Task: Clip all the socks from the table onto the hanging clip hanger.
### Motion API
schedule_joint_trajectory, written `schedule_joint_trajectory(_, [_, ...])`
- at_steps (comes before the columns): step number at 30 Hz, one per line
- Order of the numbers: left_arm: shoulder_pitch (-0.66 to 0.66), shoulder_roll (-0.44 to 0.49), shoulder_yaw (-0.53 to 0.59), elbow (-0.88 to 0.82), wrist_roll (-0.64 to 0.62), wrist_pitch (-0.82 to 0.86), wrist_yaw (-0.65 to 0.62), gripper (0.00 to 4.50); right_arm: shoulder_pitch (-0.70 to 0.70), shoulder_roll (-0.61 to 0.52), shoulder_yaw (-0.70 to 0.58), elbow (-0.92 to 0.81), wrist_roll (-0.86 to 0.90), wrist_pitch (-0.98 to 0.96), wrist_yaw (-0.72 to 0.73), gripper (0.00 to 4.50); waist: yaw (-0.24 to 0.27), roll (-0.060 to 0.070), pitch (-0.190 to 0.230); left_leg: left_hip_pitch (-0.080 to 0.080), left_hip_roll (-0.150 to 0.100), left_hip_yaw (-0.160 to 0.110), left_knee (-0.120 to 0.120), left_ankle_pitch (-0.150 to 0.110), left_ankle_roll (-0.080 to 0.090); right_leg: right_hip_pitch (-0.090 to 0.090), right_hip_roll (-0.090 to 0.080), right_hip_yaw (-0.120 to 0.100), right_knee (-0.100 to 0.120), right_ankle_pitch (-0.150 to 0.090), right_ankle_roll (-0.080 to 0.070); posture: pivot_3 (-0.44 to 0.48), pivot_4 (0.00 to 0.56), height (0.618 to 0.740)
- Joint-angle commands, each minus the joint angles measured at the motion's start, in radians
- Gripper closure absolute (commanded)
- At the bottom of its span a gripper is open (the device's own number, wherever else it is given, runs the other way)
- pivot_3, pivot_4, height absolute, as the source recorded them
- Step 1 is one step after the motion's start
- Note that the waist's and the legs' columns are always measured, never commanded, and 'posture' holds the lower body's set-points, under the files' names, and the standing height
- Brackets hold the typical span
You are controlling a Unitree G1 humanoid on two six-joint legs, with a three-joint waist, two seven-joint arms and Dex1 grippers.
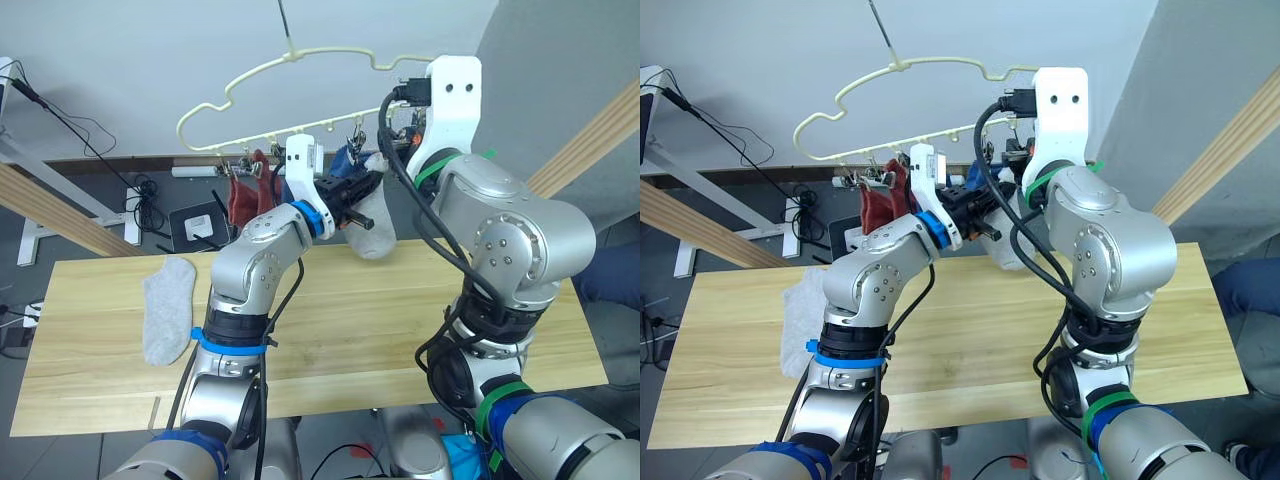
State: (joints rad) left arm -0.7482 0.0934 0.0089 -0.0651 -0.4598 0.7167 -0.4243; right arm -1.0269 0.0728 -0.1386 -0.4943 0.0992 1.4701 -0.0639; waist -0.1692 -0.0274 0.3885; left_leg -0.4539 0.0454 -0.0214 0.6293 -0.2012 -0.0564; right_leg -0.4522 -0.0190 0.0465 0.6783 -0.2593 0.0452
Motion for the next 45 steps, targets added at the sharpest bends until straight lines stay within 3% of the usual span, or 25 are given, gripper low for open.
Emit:
schedule_joint_trajectory(1, [-0.016, -0.006, 0.001, -0.023, -0.015, -0.006, 0.001, 4.50, -0.003, 0.006, 0.003, -0.025, 0.000, -0.013, -0.003, 1.38, 0.000, 0.000, 0.000, 0.000, 0.000, 0.000, 0.000, 0.000, 0.000, 0.000, 0.000, 0.000, 0.000, 0.000, 0.000, -0.334, 0.429, 0.740])
schedule_joint_trajectory(4, [-0.016, -0.006, 0.002, -0.022, -0.019, -0.004, 0.000, 4.50, -0.005, 0.012, 0.006, -0.026, 0.000, -0.013, -0.007, 1.38, 0.000, 0.000, 0.000, 0.000, 0.000, 0.000, 0.000, 0.000, 0.000, 0.000, 0.000, 0.000, 0.000, 0.000, 0.000, -0.334, 0.428, 0.740])
schedule_joint_trajectory(13, [0.011, 0.035, -0.029, -0.064, -0.022, 0.022, -0.030, 1.75, -0.006, 0.009, -0.003, -0.039, 0.008, 0.002, 0.003, 1.34, -0.001, 0.000, 0.000, 0.000, 0.000, 0.000, 0.000, 0.000, 0.000, 0.000, 0.000, 0.000, 0.000, 0.000, 0.000, -0.336, 0.427, 0.740])
schedule_joint_trajectory(22, [0.131, 0.192, -0.031, -0.260, -0.069, 0.105, -0.085, 1.75, 0.081, -0.074, 0.004, -0.154, 0.068, 0.058, 0.100, 1.34, 0.000, 0.001, 0.001, 0.000, 0.001, 0.000, 0.000, 0.000, 0.000, -0.001, 0.000, 0.000, 0.000, 0.000, 0.000, -0.319, 0.415, 0.740])
schedule_joint_trajectory(27, [0.220, 0.287, 0.034, -0.379, -0.145, 0.157, -0.117, 1.75, 0.165, -0.134, -0.010, -0.288, 0.129, 0.142, 0.184, 1.34, 0.000, 0.001, 0.001, 0.000, 0.001, 0.000, 0.000, 0.000, 0.000, 0.000, 0.000, 0.000, 0.000, 0.000, 0.000, -0.319, 0.406, 0.740])
schedule_joint_trajectory(36, [0.376, 0.405, 0.126, -0.465, -0.194, 0.114, -0.167, 1.75, 0.370, -0.257, -0.012, -0.461, 0.204, 0.092, 0.287, 1.34, 0.000, 0.001, 0.000, 0.000, 0.000, 0.000, 0.000, 0.000, -0.001, 0.000, 0.000, 0.000, 0.000, 0.000, 0.001, -0.315, 0.375, 0.740])
schedule_joint_trajectory(45, [0.448, 0.511, 0.226, -0.543, -0.231, -0.015, -0.264, 1.75, 0.543, -0.268, 0.006, -0.503, 0.209, 0.006, 0.283, 1.34, 0.003, -0.001, -0.003, 0.000, 0.000, -0.001, 0.000, 0.003, -0.006, -0.001, 0.000, 0.000, 0.001, -0.003, 0.005, -0.273, 0.321, 0.740])
